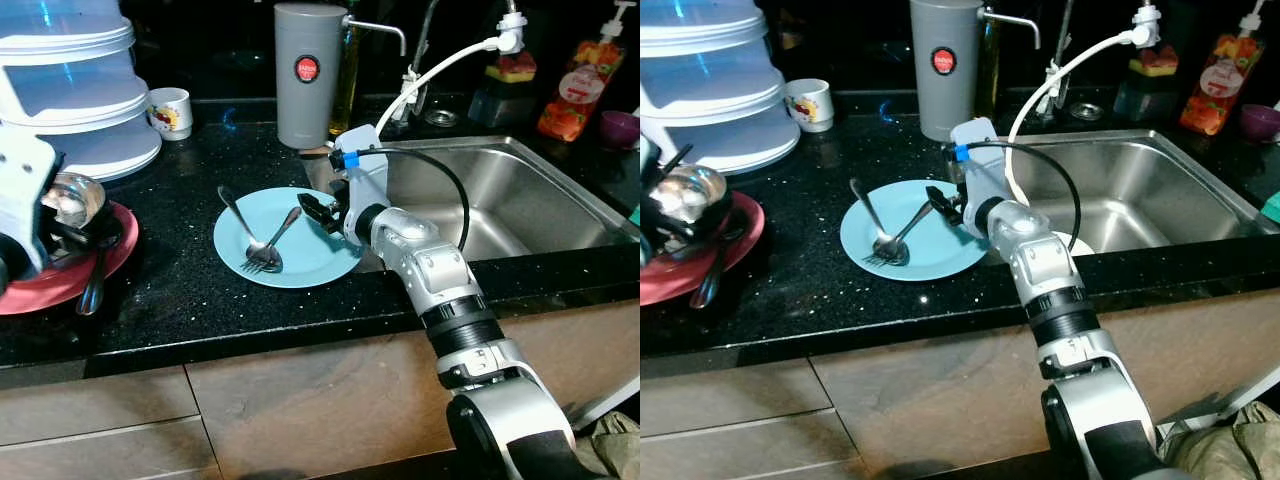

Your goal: Kitchen organization

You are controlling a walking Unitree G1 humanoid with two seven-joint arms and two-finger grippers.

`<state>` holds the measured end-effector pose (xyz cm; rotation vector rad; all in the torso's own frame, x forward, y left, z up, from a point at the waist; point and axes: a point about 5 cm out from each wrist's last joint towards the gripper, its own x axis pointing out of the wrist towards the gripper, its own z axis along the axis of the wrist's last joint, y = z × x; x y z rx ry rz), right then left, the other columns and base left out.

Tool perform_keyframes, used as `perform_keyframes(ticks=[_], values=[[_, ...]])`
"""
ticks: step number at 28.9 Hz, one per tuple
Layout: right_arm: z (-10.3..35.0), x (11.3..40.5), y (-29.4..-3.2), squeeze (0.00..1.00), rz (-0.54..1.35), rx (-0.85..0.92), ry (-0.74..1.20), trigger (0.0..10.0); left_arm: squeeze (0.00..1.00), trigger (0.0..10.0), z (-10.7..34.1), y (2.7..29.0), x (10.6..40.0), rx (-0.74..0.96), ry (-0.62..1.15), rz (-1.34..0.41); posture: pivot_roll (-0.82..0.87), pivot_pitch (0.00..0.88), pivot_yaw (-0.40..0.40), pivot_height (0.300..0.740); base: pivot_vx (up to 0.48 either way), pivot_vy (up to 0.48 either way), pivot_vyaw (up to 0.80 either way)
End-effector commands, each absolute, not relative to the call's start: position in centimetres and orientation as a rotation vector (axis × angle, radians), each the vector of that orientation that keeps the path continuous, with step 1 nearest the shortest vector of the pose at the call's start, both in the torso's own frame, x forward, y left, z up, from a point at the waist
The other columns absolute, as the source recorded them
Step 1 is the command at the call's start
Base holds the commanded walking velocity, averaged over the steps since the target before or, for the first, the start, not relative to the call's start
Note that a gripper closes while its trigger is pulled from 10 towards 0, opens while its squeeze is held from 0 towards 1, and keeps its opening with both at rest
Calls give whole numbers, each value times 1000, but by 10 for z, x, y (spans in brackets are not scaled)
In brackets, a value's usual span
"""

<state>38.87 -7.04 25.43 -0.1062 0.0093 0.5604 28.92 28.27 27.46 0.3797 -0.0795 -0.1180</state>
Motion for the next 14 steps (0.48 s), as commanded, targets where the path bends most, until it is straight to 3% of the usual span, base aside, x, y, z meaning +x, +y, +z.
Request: perform_keyframes(ticks=[1, 3, 14], values=[[255, 387, -70, 0, 561, -91, 0, 10000, 1000, 10000, 274, 280, 303, 349, -116, -124, 75, 81, -59, 740, 0, 0, 0], [259, 386, -71, 0, 559, -76, -16, 10000, 1000, 10000, 276, 276, 320, 325, -139, -127, 63, 85, -49, 740, 0, 0, 0], [257, 381, -77, 0, 553, -80, -1, 10000, 1000, 10000, 278, 250, 347, 387, -133, -242, 33, 102, -26, 740, 0, 0, 0]])
